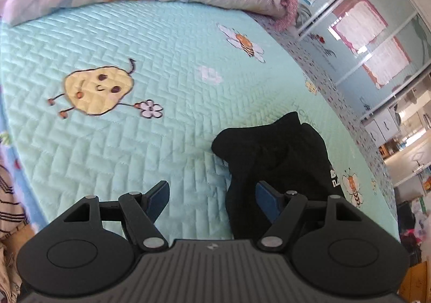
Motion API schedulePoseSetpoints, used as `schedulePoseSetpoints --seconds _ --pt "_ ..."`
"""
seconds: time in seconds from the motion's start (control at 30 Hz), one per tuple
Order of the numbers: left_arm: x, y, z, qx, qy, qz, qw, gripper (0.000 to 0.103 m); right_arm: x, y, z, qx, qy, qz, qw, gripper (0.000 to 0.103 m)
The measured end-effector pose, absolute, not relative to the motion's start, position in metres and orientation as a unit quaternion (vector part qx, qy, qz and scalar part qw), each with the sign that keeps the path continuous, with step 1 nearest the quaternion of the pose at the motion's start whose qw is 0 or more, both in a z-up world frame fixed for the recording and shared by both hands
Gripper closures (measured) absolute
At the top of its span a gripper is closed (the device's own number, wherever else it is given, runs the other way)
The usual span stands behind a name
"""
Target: Fold clothes
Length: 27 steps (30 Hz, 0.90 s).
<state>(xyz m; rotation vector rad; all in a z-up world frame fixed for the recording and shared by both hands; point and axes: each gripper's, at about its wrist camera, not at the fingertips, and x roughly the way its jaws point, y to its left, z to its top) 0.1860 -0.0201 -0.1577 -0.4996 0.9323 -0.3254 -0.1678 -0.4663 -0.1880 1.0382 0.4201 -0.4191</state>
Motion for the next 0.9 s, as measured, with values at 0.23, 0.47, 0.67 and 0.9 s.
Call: schedulePoseSetpoints --seconds 0.23,0.47,0.67,0.9 --pt "0.257 -0.054 -0.192 -0.259 0.507 -0.166 0.805 0.029 -0.163 -0.454 -0.18 0.474 0.223 -0.196 0.829 0.046" --pt "0.276 -0.065 -0.199 -0.281 0.476 -0.173 0.815 0.077 -0.169 -0.453 -0.187 0.475 0.235 -0.221 0.819 0.042" --pt "0.22 -0.036 -0.153 -0.266 0.371 -0.184 0.871 0.093 -0.174 -0.455 -0.193 0.485 0.237 -0.226 0.811 0.041" --pt "0.209 0.008 -0.149 -0.256 0.389 -0.152 0.872 0.089 -0.178 -0.448 -0.194 0.493 0.232 -0.206 0.812 0.041"
